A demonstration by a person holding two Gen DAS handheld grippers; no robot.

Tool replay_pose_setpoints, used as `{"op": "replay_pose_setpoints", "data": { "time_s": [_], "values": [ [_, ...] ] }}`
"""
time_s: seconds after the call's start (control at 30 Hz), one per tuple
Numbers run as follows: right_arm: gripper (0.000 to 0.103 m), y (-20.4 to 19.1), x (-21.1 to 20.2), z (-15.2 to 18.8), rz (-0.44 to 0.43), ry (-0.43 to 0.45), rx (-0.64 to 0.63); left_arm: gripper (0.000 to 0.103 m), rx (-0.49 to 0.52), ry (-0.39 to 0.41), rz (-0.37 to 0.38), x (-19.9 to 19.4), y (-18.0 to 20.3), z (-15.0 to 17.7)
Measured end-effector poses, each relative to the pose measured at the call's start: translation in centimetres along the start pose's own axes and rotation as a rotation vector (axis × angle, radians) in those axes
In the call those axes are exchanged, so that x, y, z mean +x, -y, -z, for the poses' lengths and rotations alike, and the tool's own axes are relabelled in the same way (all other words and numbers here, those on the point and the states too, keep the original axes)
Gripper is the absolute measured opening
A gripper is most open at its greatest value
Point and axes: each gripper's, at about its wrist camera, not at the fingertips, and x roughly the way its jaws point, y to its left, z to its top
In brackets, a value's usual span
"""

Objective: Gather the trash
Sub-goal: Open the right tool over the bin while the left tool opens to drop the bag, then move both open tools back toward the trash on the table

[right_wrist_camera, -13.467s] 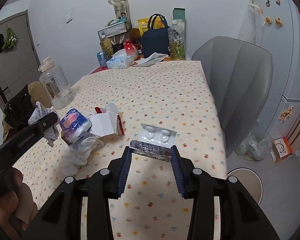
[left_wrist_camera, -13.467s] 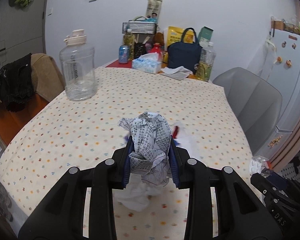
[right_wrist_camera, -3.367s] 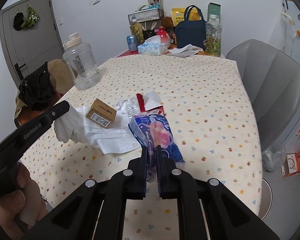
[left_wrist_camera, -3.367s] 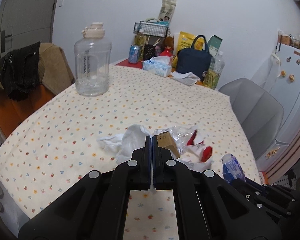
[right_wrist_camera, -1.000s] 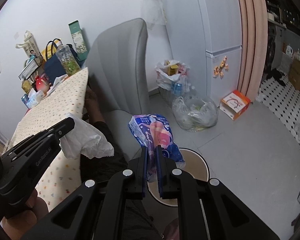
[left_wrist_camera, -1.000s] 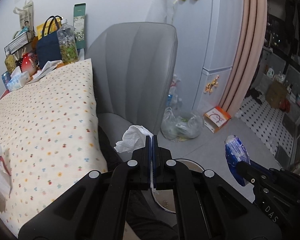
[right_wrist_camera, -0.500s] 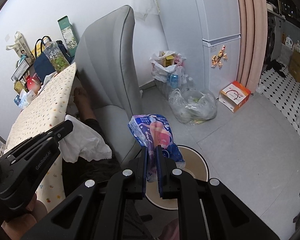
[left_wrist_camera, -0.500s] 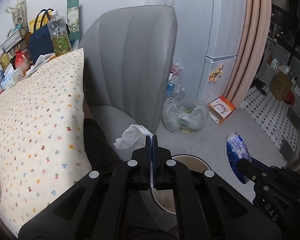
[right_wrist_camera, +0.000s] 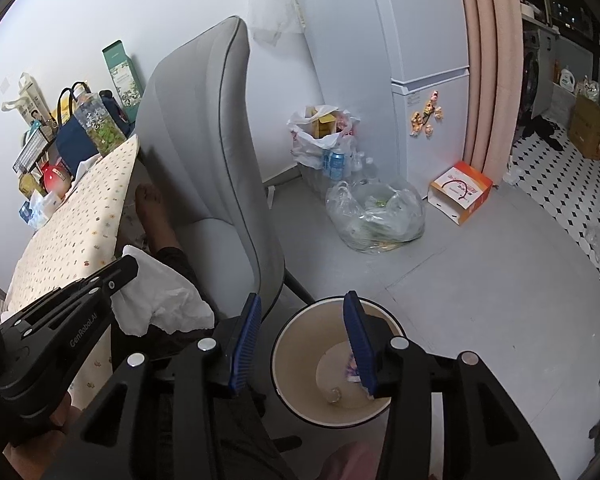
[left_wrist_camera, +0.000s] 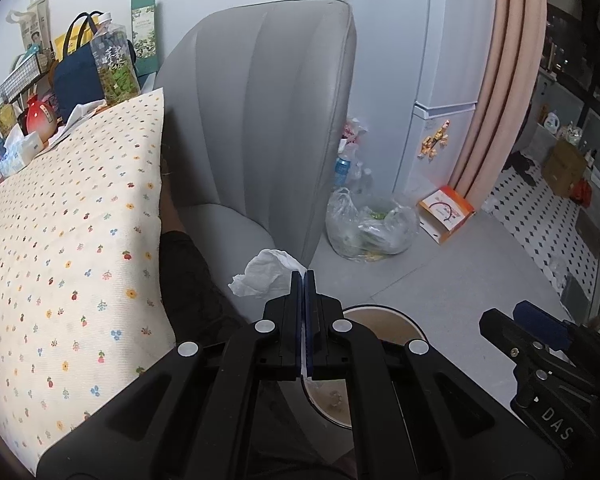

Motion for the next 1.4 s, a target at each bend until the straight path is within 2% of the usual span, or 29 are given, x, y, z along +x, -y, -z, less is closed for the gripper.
{"op": "replay_pose_setpoints", "data": {
  "time_s": [0.23,0.6,0.9,0.97,1.03,1.13,1.23,1.4],
  "values": [
    [0.052,2.8,-1.4,0.2,0.048,0.021,0.046,0.002,0.038,-0.009,0.033,0.4,2.3,-0.1],
    [0.055,7.4,-1.7,1.1,0.107,0.011,0.115,0.002,0.098,-0.035,0.087,1.3,6.5,0.4],
    [0.057,8.7,-1.4,1.4,0.132,0.007,0.137,0.004,0.104,-0.100,0.161,2.9,8.0,0.9],
    [0.057,8.9,-1.3,1.4,0.135,0.006,0.140,0.015,0.101,-0.128,0.180,3.4,7.9,1.0],
    [0.057,8.9,-1.2,1.4,0.134,0.004,0.140,0.044,0.093,-0.120,0.182,3.2,7.7,1.0],
    [0.057,8.5,-1.3,1.4,0.129,0.005,0.133,0.057,0.092,-0.099,0.177,2.5,7.4,0.7],
    [0.057,8.0,-1.4,1.3,0.124,0.008,0.126,0.066,0.092,-0.087,0.172,1.8,6.9,0.5],
    [0.058,7.2,-1.9,1.0,0.110,0.020,0.112,0.075,0.054,-0.062,0.140,0.4,4.2,0.1]
  ]
}}
